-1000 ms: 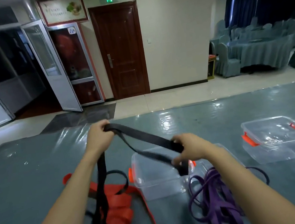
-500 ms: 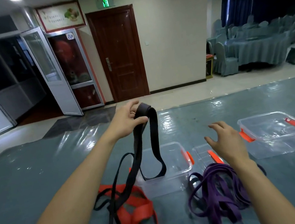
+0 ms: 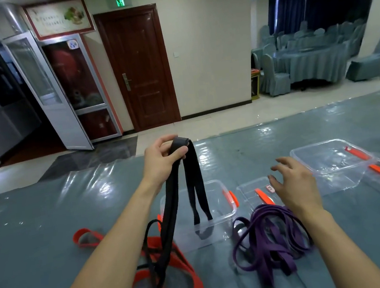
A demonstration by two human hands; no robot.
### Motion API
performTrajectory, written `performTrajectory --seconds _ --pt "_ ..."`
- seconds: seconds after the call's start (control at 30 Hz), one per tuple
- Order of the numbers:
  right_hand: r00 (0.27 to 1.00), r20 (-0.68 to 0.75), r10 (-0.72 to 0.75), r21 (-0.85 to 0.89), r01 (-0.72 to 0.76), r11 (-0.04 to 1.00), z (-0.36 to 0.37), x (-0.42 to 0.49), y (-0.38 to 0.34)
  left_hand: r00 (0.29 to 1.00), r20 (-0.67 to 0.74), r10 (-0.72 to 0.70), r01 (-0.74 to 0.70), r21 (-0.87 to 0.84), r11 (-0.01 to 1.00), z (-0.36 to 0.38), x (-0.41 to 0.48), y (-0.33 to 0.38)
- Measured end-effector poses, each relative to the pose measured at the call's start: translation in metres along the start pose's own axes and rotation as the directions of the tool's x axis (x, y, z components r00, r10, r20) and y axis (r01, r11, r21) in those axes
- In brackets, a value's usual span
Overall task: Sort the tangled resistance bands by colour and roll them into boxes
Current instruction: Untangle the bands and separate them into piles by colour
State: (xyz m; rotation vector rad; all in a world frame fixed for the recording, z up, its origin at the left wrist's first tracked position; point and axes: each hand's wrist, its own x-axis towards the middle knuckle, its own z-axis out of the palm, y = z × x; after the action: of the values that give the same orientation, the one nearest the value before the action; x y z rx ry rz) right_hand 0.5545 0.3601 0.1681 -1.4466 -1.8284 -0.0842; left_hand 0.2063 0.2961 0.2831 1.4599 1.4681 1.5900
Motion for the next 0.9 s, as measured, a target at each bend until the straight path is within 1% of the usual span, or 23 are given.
performTrajectory --seconds 0.1,0.27,0.33,0.43,0.53,0.63,0.7,0.9 --pt "0.999 0.052 -0.008 -0.026 0.01 1.0 -0.001 -0.001 0.009 1.0 -0.022 0.004 -0.004 -0.008 1.0 0.008 0.002 0.002" --pt "0.988 0.146 -0.044 0.001 0.044 0.999 -0.002 0.002 0.029 0.998 -0.064 0.008 -0.009 -0.017 1.0 0.037 0.0 0.011" --pt "0.988 0.141 -0.061 0.034 0.057 0.998 -0.005 0.009 0.035 0.996 -0.084 0.004 -0.006 -0.02 1.0 0.05 -0.002 0.013" --pt "0.983 0.11 -0.15 0.07 0.143 0.987 -0.012 0.018 0.04 0.993 -0.118 0.019 -0.018 0.011 1.0 0.067 -0.006 0.015" --pt "0.97 0.138 -0.199 0.065 0.192 0.979 -0.013 0.021 0.048 0.987 -0.155 0.035 -0.029 0.038 0.999 0.078 -0.012 0.015" --pt "0.953 0.237 -0.189 0.055 0.181 0.982 -0.009 0.014 0.061 0.983 -0.176 0.049 -0.036 0.08 0.996 0.085 -0.02 0.017" --pt "0.948 0.271 -0.165 0.066 0.153 0.986 -0.007 0.006 0.071 0.982 -0.18 0.059 -0.038 0.119 0.992 0.087 -0.025 0.018" --pt "0.955 0.267 -0.13 0.057 0.119 0.991 -0.009 -0.01 0.087 0.995 -0.094 -0.015 0.029 0.148 0.989 0.103 -0.036 0.018"
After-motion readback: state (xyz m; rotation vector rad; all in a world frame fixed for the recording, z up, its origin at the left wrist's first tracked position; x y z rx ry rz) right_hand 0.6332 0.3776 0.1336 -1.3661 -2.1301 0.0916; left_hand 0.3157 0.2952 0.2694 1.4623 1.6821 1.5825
